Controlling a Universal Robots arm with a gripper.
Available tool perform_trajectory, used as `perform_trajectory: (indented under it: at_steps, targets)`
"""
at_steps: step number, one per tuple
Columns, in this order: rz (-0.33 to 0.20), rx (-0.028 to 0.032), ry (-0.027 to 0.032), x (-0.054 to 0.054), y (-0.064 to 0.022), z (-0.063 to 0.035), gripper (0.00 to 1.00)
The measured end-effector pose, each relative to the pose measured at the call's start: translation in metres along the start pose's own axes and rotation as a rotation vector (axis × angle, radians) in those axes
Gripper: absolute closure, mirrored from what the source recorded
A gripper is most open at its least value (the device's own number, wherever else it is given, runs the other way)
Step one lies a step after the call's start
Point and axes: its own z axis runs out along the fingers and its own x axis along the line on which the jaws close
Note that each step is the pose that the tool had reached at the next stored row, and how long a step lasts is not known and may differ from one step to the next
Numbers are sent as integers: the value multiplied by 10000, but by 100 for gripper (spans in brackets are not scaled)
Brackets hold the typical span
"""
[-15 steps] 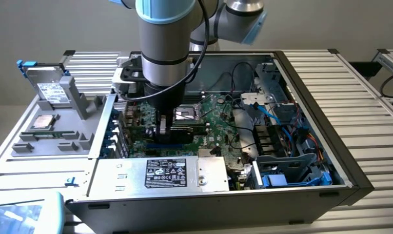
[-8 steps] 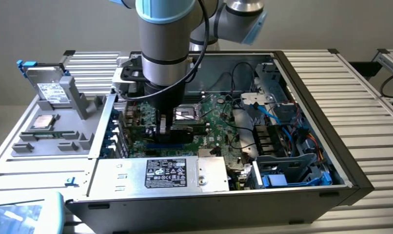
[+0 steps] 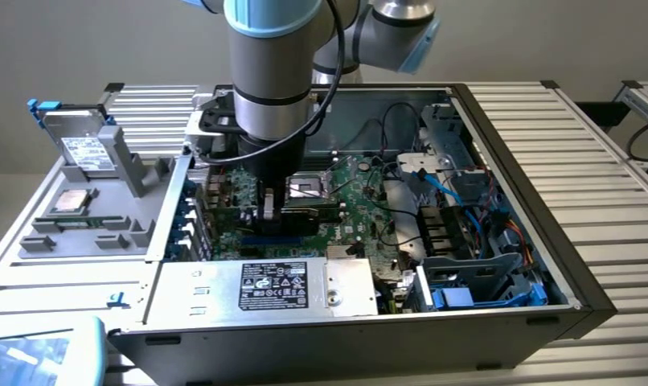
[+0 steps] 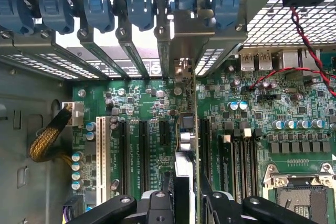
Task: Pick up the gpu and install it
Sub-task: 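Insert the gpu into the slot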
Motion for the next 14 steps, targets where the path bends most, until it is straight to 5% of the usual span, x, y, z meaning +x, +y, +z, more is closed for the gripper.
perform_trajectory:
  at_steps: [14]
  targets:
    - [1,0,0,0,0,0,72]
